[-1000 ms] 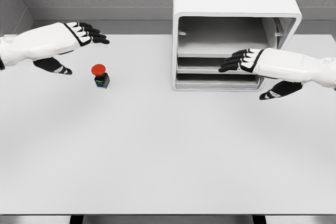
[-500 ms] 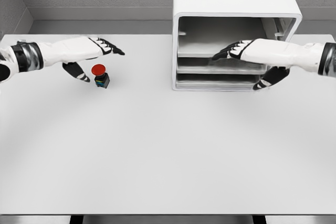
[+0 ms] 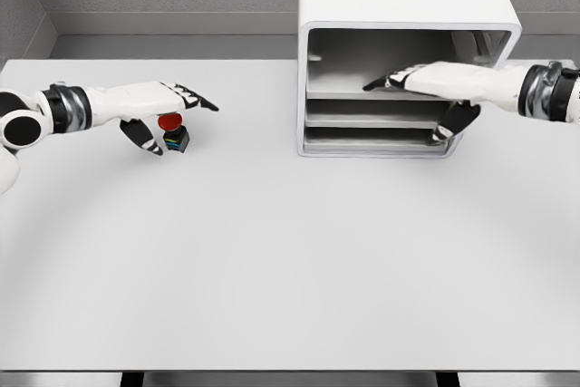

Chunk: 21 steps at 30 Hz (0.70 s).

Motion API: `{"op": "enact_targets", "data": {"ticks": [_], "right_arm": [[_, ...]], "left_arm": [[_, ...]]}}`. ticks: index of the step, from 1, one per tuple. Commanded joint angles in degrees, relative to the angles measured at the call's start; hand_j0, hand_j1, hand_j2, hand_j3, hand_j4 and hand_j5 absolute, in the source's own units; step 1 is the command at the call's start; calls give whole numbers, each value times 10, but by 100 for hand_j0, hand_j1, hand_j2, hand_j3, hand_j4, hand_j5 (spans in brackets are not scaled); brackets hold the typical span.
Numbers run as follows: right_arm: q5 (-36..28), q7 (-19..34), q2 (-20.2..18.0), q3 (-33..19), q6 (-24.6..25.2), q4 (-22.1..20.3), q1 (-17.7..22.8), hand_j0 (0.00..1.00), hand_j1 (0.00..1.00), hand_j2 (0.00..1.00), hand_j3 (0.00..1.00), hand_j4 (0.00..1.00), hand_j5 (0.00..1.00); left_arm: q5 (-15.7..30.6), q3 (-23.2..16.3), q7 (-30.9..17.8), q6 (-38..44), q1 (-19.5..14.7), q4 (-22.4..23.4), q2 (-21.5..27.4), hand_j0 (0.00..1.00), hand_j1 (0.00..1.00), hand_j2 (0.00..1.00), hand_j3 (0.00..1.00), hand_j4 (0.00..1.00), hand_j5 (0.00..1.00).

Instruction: Slide open multi-storey tabletop storage cabinets and put open load switch and slide close multi-storey tabletop storage cabinets

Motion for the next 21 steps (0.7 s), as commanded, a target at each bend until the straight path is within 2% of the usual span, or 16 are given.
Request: {"op": "enact_targets", "data": {"ticks": [1,2,4,5,6,8,11,14,21], "right_arm": [[10,0,5,8,-3,0,-1,100,100,100,100,100,100],[10,0,5,9,-5,-1,-3,100,100,100,100,100,100],[11,0,4,9,-18,-7,-3,100,100,100,100,100,100],[11,0,4,9,-19,-13,-3,100,100,100,100,100,100],[11,0,1,10,-19,-25,-3,100,100,100,100,100,100],[11,0,-2,10,-20,-44,-3,100,100,100,100,100,100],[11,0,-15,10,-28,-61,-3,100,100,100,100,100,100],[11,0,-25,10,-32,-80,0,100,100,100,100,100,100],[7,0,-48,17,-54,-94,20,100,100,100,100,100,100]], "left_arm": [[-6,0,0,1,0,9,0,95,95,95,95,95,95],[-6,0,0,1,0,9,0,94,94,94,94,94,94],[-5,1,0,1,0,9,0,88,88,88,88,88,88],[-3,1,0,1,0,9,0,83,83,83,83,83,83],[-1,2,0,1,0,9,-1,73,73,73,73,73,73],[-1,2,0,1,0,9,-2,70,70,70,70,70,70],[0,2,0,1,0,9,1,51,51,51,51,51,51],[-1,2,0,1,1,8,3,45,45,45,45,45,45],[15,6,0,1,4,-2,5,44,44,44,44,44,44]]}}
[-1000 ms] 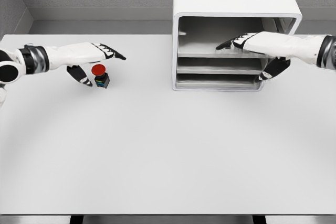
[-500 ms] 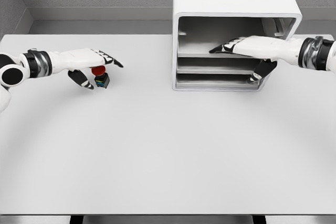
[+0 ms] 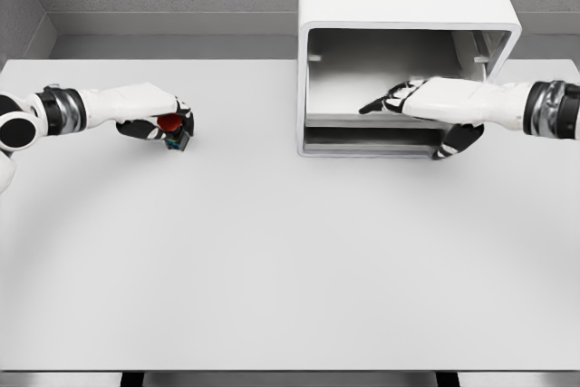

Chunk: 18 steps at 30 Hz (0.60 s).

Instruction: Slide open multi-storey tabletop storage cabinets and put open load switch and slide close multi-storey tabletop storage cabinets

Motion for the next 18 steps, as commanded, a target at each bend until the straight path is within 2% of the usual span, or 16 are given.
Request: {"op": "enact_targets", "data": {"ticks": [1,6,12,15,18], "right_arm": [[-34,3,-6,16,-26,-15,1,100,100,100,100,100,100],[-37,3,-32,17,-63,-22,8,100,100,100,100,100,100],[-39,3,-48,17,-122,-28,7,100,100,100,100,100,100],[-39,3,-58,16,-155,-29,7,100,100,100,100,100,100],[-39,3,-65,16,-160,-29,7,100,100,100,100,100,100]], "left_arm": [[21,1,0,1,0,-19,0,44,44,44,44,44,44],[72,-4,0,1,2,-84,31,44,44,44,44,44,44],[164,-4,0,1,14,-218,116,44,44,44,44,44,44],[184,0,0,1,16,-274,134,44,44,44,44,44,44],[210,1,0,1,17,-321,154,44,44,44,44,44,44]]}}
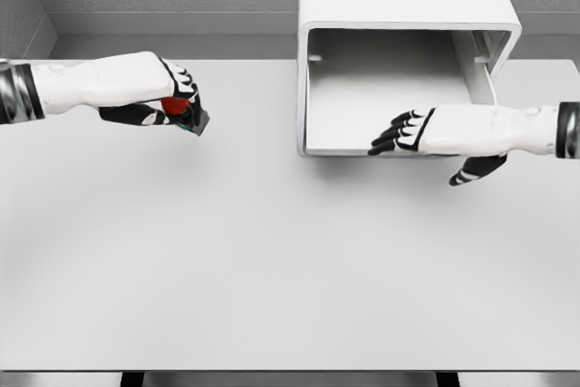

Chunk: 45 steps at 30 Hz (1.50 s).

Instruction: Slide open multi-storey tabletop storage cabinets and put open load switch and slide close multi-storey tabletop storage cabinets

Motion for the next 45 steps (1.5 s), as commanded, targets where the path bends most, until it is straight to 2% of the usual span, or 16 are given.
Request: {"op": "enact_targets", "data": {"ticks": [1,6,13,24,27,30,36,45], "right_arm": [[-8,1,-4,4,-18,-3,0,100,100,100,100,100,100],[-8,1,-24,4,-18,-3,9,100,100,100,100,100,100],[-8,1,-31,4,-18,-9,11,100,100,100,100,100,100],[-8,1,-40,1,-18,-13,5,100,100,100,100,100,100],[-9,-17,-52,-4,-18,-13,3,100,100,100,100,100,100],[-58,-29,-60,-14,-18,-11,4,100,100,100,100,100,100],[-66,1,-50,-10,-18,-9,13,100,100,100,100,100,100],[-64,1,-49,2,-18,-10,14,100,100,100,100,100,100]], "left_arm": [[22,2,1,2,-1,-45,15,44,44,44,44,44,44],[33,2,1,2,0,-82,15,44,44,44,44,44,44],[49,6,1,2,-6,-119,13,44,44,44,44,44,44],[49,6,1,2,-15,-118,0,44,44,44,44,44,44],[48,6,1,2,-15,-118,0,44,44,44,44,44,44],[49,6,1,2,-16,-118,0,44,44,44,44,44,44],[46,6,1,2,-23,-117,-13,44,44,44,44,44,44],[41,5,1,2,-35,-112,-41,44,44,44,44,44,44]]}}
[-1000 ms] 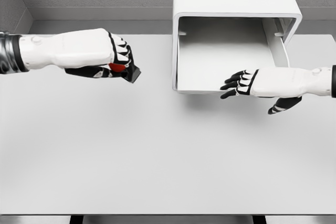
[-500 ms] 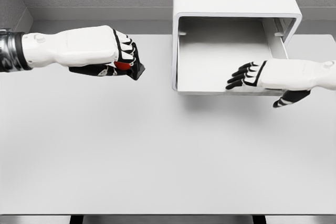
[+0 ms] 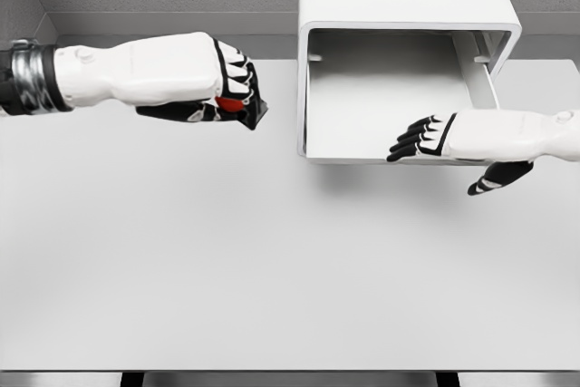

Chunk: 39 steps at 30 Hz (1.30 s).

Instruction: Slide open multi-storey tabletop storage cabinets and put open load switch and slide close multi-storey tabletop storage cabinets

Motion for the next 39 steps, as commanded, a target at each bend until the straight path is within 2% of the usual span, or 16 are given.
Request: {"op": "enact_targets", "data": {"ticks": [1,3,9,10,14,17,25,33,36,39], "right_arm": [[-3,0,-1,6,8,0,0,100,100,100,100,100,100],[-4,0,-1,5,25,1,-4,100,100,100,100,100,100],[-5,0,1,4,62,6,-4,100,100,100,100,100,100],[-3,0,1,6,63,8,-1,100,100,100,100,100,100],[14,0,0,15,49,3,9,100,100,100,100,100,100],[14,0,-4,14,1,1,11,100,100,100,100,100,100],[14,0,-27,12,1,-3,11,100,100,100,100,100,100],[14,0,-54,10,1,-5,11,100,100,100,100,100,100],[7,0,-58,-2,1,-5,8,100,100,100,100,100,100],[-4,-39,-76,-32,1,-5,8,100,100,100,100,100,100]], "left_arm": [[3,0,0,2,-1,2,-10,45,45,45,45,45,45],[1,-3,0,2,-9,8,-33,44,44,44,44,44,44],[-8,-1,0,2,-13,8,-55,44,44,44,44,44,44],[-8,-3,0,2,-24,8,-55,44,44,44,44,44,44],[-28,-1,0,2,-29,8,-93,44,44,44,44,44,44],[-29,-2,0,2,-33,9,-110,45,45,45,45,45,45],[-38,-4,0,2,-36,23,-150,45,45,45,45,45,45],[-38,-4,0,2,-37,29,-156,45,45,45,45,45,45],[-67,-8,0,2,-36,48,-180,45,45,45,45,45,45],[-97,-9,0,2,-32,56,-207,45,45,45,45,45,45]]}}
